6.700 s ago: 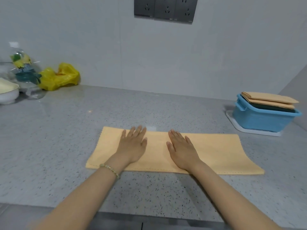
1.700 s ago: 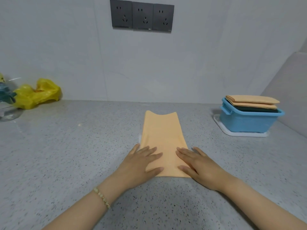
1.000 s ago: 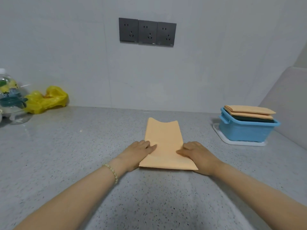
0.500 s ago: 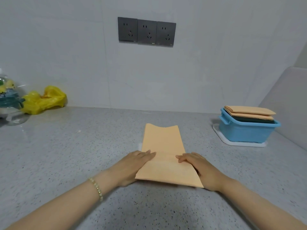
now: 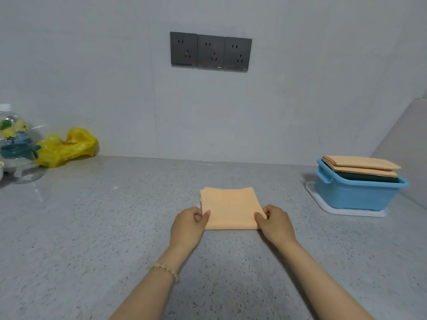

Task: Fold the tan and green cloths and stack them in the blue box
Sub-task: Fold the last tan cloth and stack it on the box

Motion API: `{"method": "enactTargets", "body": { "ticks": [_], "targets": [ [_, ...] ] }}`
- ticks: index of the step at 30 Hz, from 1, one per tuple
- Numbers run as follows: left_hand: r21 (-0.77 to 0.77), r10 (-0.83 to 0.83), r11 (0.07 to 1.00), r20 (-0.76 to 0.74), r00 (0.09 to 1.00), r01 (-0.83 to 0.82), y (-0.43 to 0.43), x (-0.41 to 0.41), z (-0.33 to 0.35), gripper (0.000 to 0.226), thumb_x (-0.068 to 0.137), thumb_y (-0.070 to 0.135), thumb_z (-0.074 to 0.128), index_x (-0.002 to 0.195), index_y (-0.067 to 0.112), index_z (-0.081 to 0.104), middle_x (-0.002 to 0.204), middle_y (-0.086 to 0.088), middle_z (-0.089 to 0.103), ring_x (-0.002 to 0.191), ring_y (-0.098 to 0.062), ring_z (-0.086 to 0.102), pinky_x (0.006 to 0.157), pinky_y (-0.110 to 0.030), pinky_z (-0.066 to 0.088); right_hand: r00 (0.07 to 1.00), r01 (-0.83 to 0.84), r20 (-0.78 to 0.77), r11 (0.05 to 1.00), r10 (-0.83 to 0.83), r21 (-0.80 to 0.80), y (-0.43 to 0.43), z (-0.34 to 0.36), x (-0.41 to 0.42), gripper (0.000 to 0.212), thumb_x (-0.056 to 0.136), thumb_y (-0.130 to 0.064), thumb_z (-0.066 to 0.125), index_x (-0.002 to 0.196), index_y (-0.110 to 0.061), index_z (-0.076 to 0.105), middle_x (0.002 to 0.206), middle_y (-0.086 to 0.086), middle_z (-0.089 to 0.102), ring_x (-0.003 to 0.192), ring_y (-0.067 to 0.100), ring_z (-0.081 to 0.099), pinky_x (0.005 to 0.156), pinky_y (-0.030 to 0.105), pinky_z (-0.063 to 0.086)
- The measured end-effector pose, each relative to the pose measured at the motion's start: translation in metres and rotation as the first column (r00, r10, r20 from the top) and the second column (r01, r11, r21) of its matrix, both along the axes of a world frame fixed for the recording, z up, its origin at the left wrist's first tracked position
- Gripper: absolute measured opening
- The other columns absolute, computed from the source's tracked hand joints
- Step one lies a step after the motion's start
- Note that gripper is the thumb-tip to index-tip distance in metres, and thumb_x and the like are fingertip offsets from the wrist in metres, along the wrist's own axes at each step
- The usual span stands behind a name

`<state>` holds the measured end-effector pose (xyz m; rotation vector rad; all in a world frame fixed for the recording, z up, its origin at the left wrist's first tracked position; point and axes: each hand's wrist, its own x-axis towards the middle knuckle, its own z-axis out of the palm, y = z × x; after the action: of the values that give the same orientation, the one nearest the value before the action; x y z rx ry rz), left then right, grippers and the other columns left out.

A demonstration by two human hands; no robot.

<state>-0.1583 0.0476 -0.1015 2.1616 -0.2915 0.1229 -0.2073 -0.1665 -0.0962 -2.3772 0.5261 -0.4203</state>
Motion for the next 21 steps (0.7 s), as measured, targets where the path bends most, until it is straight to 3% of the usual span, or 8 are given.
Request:
{"method": "enactTargets", "body": {
  "ticks": [3,8,14,18,21],
  "targets": [
    [0.059,0.023,0.998,0.036,0.999,-0.025,-0.004,0.004,-0.004,0.041,0.095,0.036,0.054,0.059,0.021,0.04,0.057,0.007,0.04,0.053,-0.01,0.037,0.052,-0.027,0.026,0.996,0.066,0.066,0.996,-0.062,-0.058,0.004,-0.007,-0.001,0.023,0.093,-0.027,0.052,0.073,-0.016,0.051,0.064,-0.004,0.054,0.057,0.01,0.046,0.049,0.026,0.031],
    [0.142,0.07,0.987,0.009,0.998,-0.071,-0.007,0.01,-0.004,0.039,0.096,0.035,0.052,0.062,0.02,0.042,0.059,0.007,0.043,0.056,-0.01,0.039,0.051,-0.026,0.028,0.996,0.079,0.053,0.979,-0.07,-0.188,0.005,-0.007,0.001,0.019,0.095,-0.029,0.047,0.084,-0.014,0.052,0.069,-0.001,0.057,0.062,0.014,0.051,0.052,0.028,0.034],
    [0.169,0.094,0.982,-0.051,0.994,-0.084,-0.009,0.01,0.002,0.027,0.094,0.034,0.056,0.071,0.019,0.055,0.065,0.008,0.052,0.069,-0.013,0.053,0.062,-0.027,0.042,0.993,0.114,0.055,0.957,-0.103,-0.267,0.003,-0.006,0.001,0.017,0.092,-0.026,0.05,0.082,-0.012,0.053,0.069,0.002,0.06,0.062,0.017,0.052,0.053,0.028,0.033],
    [0.194,0.093,0.978,-0.074,0.993,-0.077,-0.007,0.007,0.004,0.027,0.093,0.033,0.058,0.069,0.021,0.052,0.068,0.007,0.054,0.07,-0.014,0.055,0.065,-0.027,0.044,0.994,0.111,0.032,0.941,-0.106,-0.318,0.004,-0.007,-0.001,0.014,0.091,-0.027,0.05,0.085,-0.014,0.05,0.069,0.0,0.058,0.063,0.018,0.054,0.051,0.027,0.031],
    [0.261,0.109,0.961,-0.042,0.993,-0.094,-0.005,0.002,0.005,0.02,0.092,0.037,0.057,0.08,0.021,0.052,0.078,0.006,0.057,0.078,-0.014,0.056,0.069,-0.029,0.045,0.994,0.108,0.025,0.95,-0.105,-0.292,0.005,-0.004,-0.007,0.017,0.089,-0.029,0.053,0.092,-0.016,0.042,0.077,0.001,0.057,0.067,0.018,0.053,0.053,0.028,0.033]
  ]
}}
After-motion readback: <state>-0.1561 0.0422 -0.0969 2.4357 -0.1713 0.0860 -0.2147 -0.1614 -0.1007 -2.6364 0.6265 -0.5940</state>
